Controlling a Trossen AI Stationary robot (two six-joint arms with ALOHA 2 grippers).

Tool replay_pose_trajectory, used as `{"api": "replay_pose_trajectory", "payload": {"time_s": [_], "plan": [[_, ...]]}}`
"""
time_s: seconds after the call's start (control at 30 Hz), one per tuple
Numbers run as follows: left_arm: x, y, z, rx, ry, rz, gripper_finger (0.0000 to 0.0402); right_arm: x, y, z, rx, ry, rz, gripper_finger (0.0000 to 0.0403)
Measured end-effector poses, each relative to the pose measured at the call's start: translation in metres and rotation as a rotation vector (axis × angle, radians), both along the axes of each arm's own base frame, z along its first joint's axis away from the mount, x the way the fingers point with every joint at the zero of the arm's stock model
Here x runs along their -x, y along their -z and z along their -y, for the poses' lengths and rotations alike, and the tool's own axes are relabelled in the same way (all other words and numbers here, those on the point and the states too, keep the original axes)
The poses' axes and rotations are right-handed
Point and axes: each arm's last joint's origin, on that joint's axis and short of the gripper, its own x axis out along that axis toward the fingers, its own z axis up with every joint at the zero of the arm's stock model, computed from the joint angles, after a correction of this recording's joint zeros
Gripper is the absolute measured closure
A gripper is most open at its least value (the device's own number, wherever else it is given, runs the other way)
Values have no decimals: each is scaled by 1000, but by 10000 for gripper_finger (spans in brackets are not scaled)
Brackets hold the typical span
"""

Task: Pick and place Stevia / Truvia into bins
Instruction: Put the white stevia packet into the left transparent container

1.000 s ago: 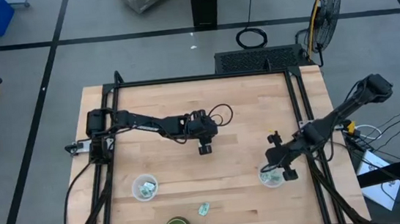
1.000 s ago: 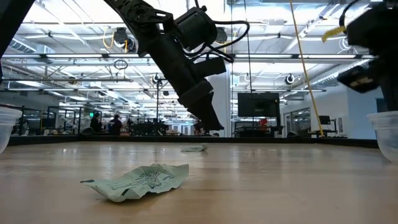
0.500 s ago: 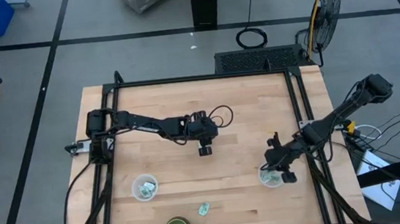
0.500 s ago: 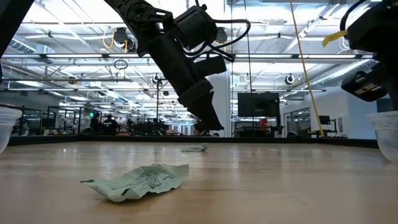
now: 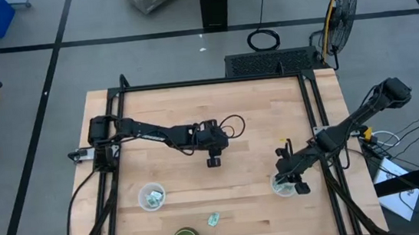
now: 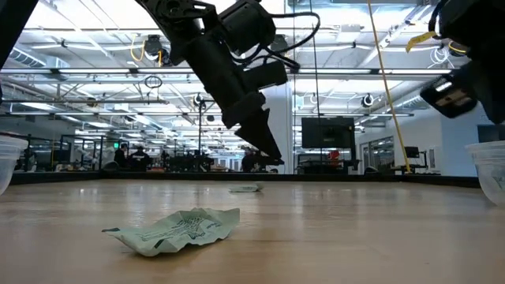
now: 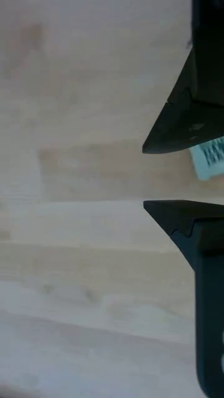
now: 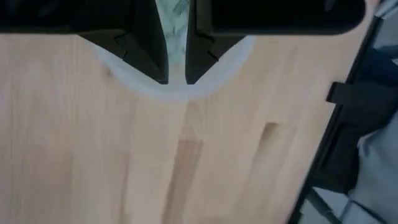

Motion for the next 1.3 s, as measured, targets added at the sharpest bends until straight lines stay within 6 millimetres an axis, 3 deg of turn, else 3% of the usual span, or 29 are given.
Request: {"api": "replay_pose_trajectory", "payload": {"time_s": [0.47, 0.67, 0.97, 1.13, 1.3], "plan": [[17, 6, 6, 28, -24, -187, 266, -9, -10, -4, 301, -409, 364, 357], [15, 7, 8, -13, 41, -177, 266, -9, -11, -5, 316, -422, 383, 357], [9, 28, 15, -108, 186, -223, 266, -10, -13, -5, 309, -417, 406, 358], [5, 25, 18, -213, 170, -194, 266, -10, -13, -5, 309, -417, 405, 358], [4, 25, 14, -198, 172, -184, 266, -10, -13, -5, 309, -417, 405, 358]]}}
